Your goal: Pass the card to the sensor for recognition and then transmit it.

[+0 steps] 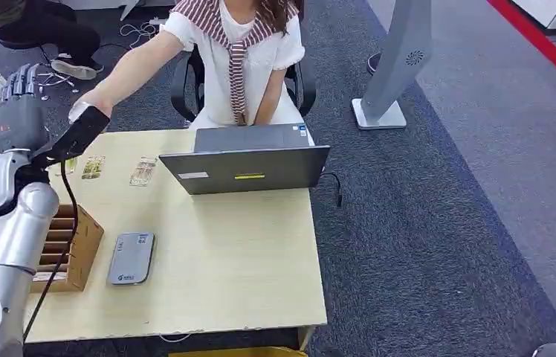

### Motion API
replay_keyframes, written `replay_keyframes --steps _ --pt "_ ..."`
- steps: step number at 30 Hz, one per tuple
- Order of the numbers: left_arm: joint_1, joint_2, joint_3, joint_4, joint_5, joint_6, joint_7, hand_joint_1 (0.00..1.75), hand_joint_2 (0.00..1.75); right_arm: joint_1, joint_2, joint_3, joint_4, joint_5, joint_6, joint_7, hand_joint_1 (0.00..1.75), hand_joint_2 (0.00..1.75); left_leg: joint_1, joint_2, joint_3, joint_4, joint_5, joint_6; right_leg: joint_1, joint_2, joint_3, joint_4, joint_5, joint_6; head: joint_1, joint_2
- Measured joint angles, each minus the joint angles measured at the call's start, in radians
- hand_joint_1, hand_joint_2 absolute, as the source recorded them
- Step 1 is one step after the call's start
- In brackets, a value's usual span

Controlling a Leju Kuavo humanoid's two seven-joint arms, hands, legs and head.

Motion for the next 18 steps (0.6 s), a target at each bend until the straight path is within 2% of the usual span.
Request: replay_keyframes --steps 9,13,18 --pt "-0.164 0.064 -0.068 0.185 -0.169 0.022 0.089 0.00 1.75 -0.012 0.001 0.040 0.000 0.031 0.013 0.026 0.00 0.00 0.000 0.000 0.000 0.000 0.001 -0.001 0.000 0.000 -0.001 0.001 0.000 0.000 0.000 0.000" --pt "-0.201 0.093 -0.086 0.246 -0.236 0.072 0.107 0.00 1.75 -0.013 0.001 0.046 0.000 0.045 0.021 0.035 0.00 0.00 0.000 0.000 -0.001 0.000 0.001 -0.001 0.000 0.001 -0.001 0.001 0.000 0.000 0.000 0.000" --pt "-0.225 0.101 -0.101 0.277 -0.259 0.064 0.111 0.00 1.75 -0.017 0.000 0.048 0.000 0.045 0.022 0.035 0.00 0.00 0.000 0.000 -0.001 0.000 0.001 -0.001 0.000 0.000 -0.001 0.001 0.000 0.000 0.000 0.000"
